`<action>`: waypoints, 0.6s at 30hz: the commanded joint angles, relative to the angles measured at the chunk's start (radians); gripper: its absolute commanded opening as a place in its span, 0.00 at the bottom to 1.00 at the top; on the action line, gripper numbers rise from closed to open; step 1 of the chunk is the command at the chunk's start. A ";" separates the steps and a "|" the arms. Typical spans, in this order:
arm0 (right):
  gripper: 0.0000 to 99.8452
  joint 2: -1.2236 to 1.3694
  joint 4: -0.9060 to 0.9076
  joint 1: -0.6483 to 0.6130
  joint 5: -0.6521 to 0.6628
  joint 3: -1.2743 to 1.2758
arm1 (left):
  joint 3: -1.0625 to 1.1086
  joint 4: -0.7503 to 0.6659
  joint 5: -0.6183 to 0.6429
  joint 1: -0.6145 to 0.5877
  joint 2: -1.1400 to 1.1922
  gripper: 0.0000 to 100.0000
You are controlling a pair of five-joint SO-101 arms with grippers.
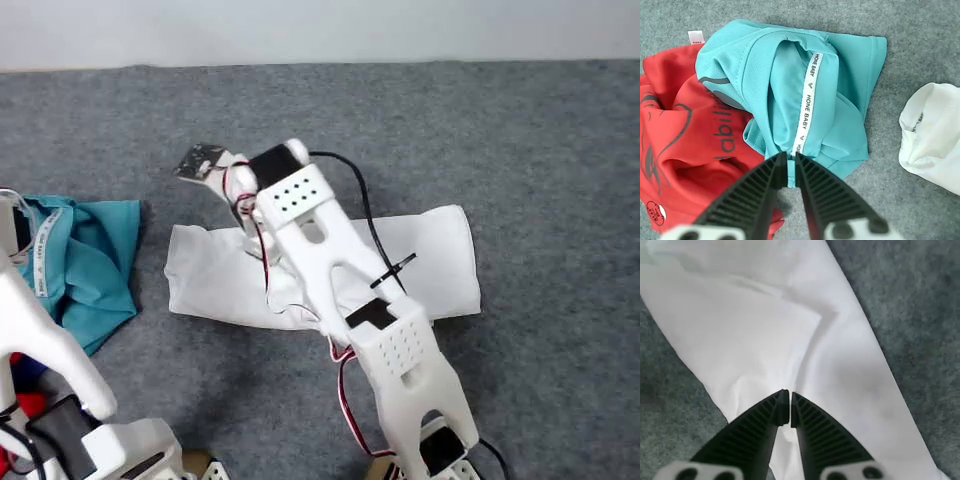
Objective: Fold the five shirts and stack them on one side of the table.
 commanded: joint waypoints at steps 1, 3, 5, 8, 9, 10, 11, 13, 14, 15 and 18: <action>0.01 0.010 -0.018 -0.012 -0.011 -0.048 | -0.008 0.020 -0.009 0.006 -0.043 0.04; 0.01 0.051 0.001 -0.015 -0.011 -0.049 | -0.008 0.020 -0.009 0.006 -0.044 0.04; 0.01 0.067 0.041 -0.015 -0.014 -0.063 | -0.008 0.021 -0.009 0.006 -0.046 0.04; 0.01 0.027 0.053 0.005 -0.092 -0.081 | -0.008 0.021 -0.008 0.006 -0.094 0.04; 0.01 -0.004 0.053 0.019 -0.112 -0.078 | -0.008 0.021 -0.008 0.009 -0.120 0.04; 0.01 -0.033 0.053 0.031 -0.123 -0.072 | -0.005 0.021 -0.008 0.017 -0.149 0.04; 0.01 -0.065 0.053 0.045 -0.130 -0.057 | -0.002 0.021 -0.008 0.025 -0.173 0.04; 0.01 -0.128 0.054 0.081 -0.146 -0.011 | 0.016 0.023 -0.008 0.028 -0.213 0.04; 0.01 -0.163 0.054 0.104 -0.170 0.026 | 0.031 0.023 -0.008 0.028 -0.226 0.04; 0.01 -0.202 0.054 0.131 -0.198 0.068 | 0.053 0.023 -0.008 0.028 -0.235 0.04; 0.01 -0.315 0.053 0.222 -0.221 0.190 | 0.117 0.023 -0.009 0.023 -0.262 0.04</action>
